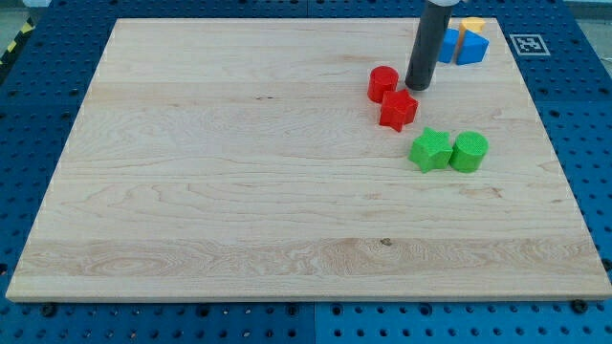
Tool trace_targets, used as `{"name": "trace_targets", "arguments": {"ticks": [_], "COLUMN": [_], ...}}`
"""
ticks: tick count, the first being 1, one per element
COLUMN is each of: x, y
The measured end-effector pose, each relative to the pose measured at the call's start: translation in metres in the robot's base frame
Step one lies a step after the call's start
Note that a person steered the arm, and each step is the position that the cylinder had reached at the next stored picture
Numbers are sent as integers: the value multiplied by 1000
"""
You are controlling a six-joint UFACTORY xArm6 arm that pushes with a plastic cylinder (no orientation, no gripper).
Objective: Separate red star from the red circle
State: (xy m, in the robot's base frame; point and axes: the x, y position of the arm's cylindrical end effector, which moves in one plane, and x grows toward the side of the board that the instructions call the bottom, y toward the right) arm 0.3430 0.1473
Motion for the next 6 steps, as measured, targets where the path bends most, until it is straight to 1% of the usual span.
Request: {"name": "trace_targets", "arguments": {"ticks": [1,2,3,4,6], "x": [15,17,16,17,24], "y": [-10,-27,-30,-61,-77]}}
